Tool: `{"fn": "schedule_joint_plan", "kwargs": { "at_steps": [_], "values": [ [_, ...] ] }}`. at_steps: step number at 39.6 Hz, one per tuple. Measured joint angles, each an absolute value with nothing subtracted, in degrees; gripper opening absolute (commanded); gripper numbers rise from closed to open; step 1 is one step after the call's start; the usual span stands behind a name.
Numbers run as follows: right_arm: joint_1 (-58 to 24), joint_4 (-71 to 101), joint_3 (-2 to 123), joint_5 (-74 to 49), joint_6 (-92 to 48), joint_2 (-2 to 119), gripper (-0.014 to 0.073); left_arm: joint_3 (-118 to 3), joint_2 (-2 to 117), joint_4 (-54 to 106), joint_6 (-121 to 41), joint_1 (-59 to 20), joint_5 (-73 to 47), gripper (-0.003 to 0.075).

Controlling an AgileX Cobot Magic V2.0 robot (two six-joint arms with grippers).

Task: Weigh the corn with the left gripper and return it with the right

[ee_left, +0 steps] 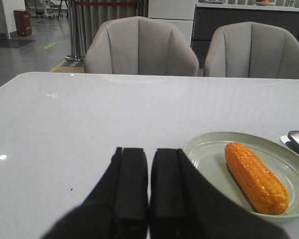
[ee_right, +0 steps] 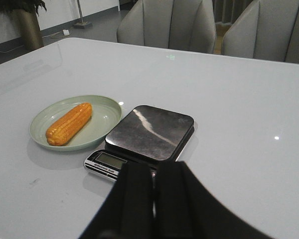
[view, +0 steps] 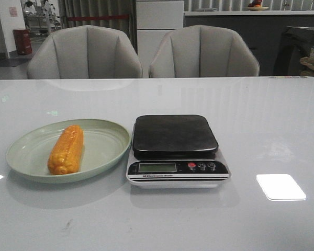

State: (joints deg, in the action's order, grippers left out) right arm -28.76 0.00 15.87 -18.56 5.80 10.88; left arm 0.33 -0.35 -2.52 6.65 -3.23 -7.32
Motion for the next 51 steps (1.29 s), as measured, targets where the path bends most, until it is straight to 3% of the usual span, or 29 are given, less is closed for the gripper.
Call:
{"fn": "schedule_joint_plan", "kwargs": {
  "at_steps": [11, 30, 51],
  "values": [
    [-26.2, -0.7, 14.5, -16.6, 5.8, 10.9, 0.0166, 0.3, -0.3, -2.5, 6.7, -3.2, -7.3, 0.0113],
    [-5.9, -1.0, 2.8, -6.9, 5.8, -0.1, 0.0166, 0.3, -0.3, -2.5, 6.7, -3.2, -7.3, 0.0113],
    [-5.2, -1.1, -1.5, -1.8, 5.7, -0.5, 0.0166, 0.3, -0.3, -2.5, 6.7, -3.2, -7.2, 0.0113]
  ]
}}
